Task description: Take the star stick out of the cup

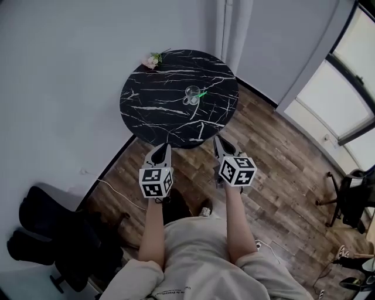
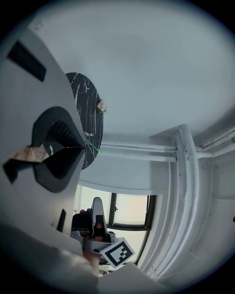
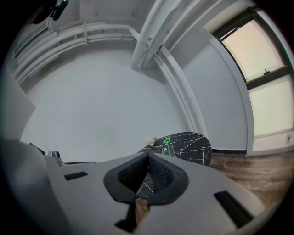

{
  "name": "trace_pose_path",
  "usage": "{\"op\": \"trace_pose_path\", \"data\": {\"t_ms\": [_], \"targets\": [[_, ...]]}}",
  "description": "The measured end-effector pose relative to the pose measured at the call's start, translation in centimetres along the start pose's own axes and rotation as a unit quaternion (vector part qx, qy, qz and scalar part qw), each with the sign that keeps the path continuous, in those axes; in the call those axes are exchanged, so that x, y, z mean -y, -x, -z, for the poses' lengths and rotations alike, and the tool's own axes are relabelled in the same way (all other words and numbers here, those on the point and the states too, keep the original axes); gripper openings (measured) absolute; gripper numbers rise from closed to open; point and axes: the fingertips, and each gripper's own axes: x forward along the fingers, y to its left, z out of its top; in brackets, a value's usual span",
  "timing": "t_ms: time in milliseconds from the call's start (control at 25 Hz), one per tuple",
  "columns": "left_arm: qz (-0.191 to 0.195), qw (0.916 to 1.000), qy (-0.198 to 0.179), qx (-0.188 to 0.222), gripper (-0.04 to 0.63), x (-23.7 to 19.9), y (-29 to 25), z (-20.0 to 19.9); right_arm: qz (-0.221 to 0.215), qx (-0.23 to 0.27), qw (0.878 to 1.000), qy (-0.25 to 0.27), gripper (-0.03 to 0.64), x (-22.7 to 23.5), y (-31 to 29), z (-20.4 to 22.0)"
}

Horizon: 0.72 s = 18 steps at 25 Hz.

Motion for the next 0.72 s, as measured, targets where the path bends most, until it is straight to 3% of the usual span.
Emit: {"op": "trace_pose_path", "data": {"t_ms": [720], "targets": [[0.075, 0.9968, -0.025, -0.01, 0.023, -4.4, -12.0, -4.8, 0.069, 0.043, 0.994, -0.071, 0.035, 4.1, -8.4, -4.3]]}}
